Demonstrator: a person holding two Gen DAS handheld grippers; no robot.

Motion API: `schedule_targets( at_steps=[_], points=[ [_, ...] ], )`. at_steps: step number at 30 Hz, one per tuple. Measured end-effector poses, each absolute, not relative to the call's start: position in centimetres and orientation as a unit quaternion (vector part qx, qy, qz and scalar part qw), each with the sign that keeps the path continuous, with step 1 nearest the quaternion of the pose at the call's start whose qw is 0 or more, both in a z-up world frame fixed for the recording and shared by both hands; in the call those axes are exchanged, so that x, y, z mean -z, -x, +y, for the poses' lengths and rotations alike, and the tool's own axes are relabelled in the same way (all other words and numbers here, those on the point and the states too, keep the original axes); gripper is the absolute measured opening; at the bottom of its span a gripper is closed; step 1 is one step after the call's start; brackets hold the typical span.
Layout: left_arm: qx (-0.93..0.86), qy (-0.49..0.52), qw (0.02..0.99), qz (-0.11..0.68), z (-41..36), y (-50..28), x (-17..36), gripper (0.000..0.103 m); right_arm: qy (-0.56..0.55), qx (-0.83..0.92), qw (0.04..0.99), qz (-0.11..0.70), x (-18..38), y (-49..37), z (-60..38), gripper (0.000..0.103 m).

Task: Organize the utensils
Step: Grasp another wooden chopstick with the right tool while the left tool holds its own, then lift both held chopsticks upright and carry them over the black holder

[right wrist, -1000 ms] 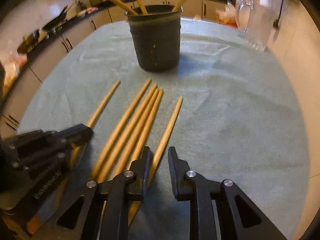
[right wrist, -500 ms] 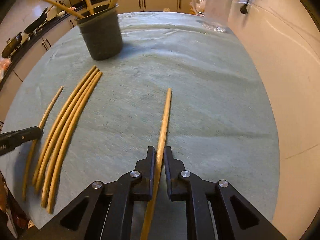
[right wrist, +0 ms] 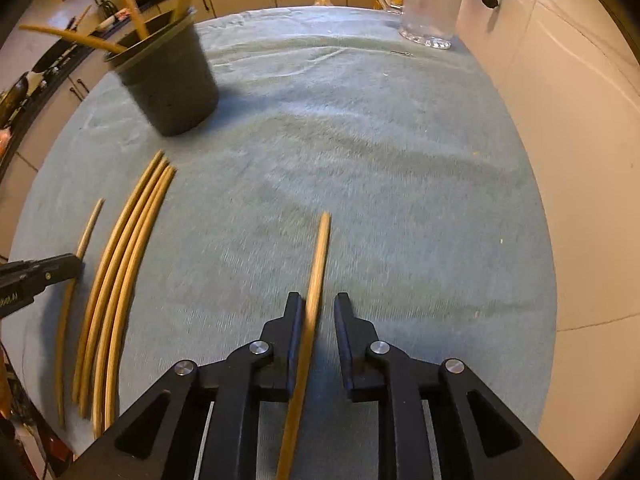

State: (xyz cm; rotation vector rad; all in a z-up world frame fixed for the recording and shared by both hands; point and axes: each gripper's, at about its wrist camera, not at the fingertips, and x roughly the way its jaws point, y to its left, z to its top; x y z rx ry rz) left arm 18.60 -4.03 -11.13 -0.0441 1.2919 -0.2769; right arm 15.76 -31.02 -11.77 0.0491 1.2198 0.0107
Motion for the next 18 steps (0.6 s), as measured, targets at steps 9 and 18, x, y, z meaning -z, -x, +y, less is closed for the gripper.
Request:
schedule_targets(
  at_steps=[9,18],
  points=[
    [0.132,0.022,0.802,0.582,-4.3,-19.4,11.2,0.008,-0.002,0.023,0.794,0.607,11.6,-20.4,-30.1,0.014],
    [0.132,0.027,0.839,0.527,-4.1,-16.5,10.0,0.005,-0.039,-0.002,0.842,0.539,10.3,-18.4,-30.3,0.006]
  ],
)
